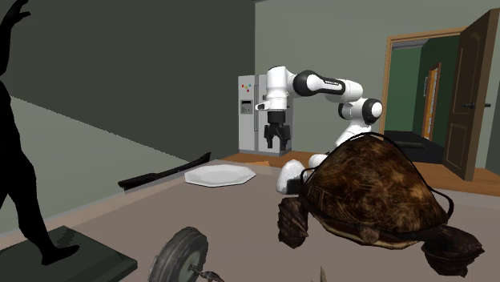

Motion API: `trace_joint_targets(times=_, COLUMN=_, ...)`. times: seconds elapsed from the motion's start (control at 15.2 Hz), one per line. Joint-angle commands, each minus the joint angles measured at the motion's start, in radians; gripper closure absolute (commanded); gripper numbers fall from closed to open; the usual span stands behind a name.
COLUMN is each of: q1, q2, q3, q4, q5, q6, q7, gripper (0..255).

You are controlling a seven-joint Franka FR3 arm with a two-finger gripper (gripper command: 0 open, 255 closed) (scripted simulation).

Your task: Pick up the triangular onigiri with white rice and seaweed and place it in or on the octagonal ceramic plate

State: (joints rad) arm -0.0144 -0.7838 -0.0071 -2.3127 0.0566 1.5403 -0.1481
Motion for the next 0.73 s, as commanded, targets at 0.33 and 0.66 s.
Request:
trace_joint_targets(times=0.33, q1=0.018, q2=-0.011, q3=0.111, q4=-0.007, q5=0.093, q6=0.079, q7=0.163, gripper=0)
trace_joint_targets(times=0.66, q1=0.026, q2=0.012, q3=0.228, q4=0.02, q5=0.165, q6=0.169, q7=0.322, gripper=0)
